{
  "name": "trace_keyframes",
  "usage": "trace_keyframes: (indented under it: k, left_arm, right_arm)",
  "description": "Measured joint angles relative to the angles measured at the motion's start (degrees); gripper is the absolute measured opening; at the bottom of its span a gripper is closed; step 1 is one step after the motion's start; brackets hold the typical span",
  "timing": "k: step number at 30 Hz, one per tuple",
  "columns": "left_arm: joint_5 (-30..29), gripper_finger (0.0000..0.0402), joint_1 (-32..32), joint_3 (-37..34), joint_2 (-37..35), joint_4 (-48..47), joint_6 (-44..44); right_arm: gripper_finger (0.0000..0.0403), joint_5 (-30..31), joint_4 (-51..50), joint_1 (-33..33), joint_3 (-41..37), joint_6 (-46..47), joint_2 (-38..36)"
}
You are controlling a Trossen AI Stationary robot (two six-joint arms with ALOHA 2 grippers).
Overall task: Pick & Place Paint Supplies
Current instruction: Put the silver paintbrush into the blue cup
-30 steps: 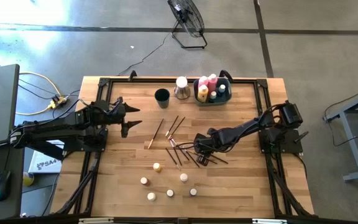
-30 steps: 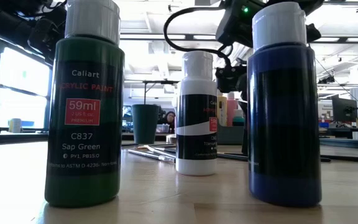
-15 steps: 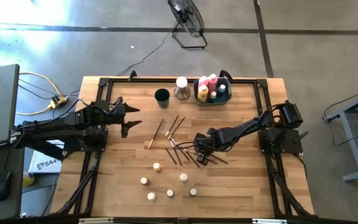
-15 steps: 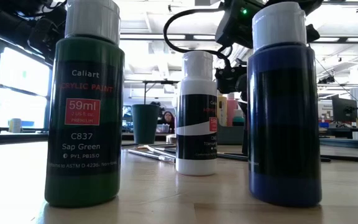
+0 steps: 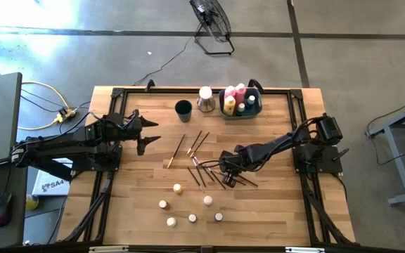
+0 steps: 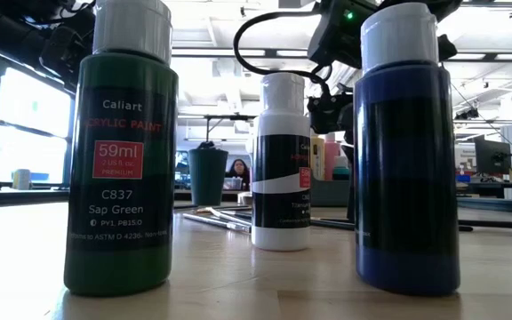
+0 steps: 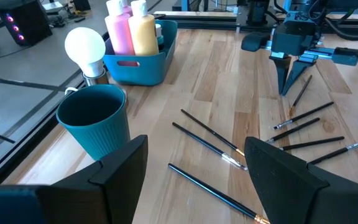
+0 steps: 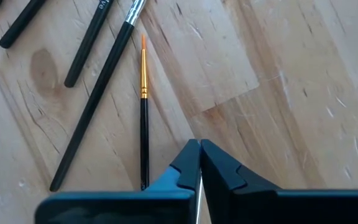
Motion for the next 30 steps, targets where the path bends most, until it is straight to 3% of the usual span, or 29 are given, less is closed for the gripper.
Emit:
trace_keyframes:
  k: [13,30]
  left_arm:
    - [1.8,0.0264,0.0,0.0,0.0,0.0,0.0]
    - [1.6,0.0264,0.0,0.0,0.0,0.0,-0.2]
  right_arm:
    - [0.0003,-0.8,1.7,-1.2,-0.1,-3.0,-4.2]
    - [0.0003,6.1,6.6,-7.0,-0.1,-16.7,-19.9]
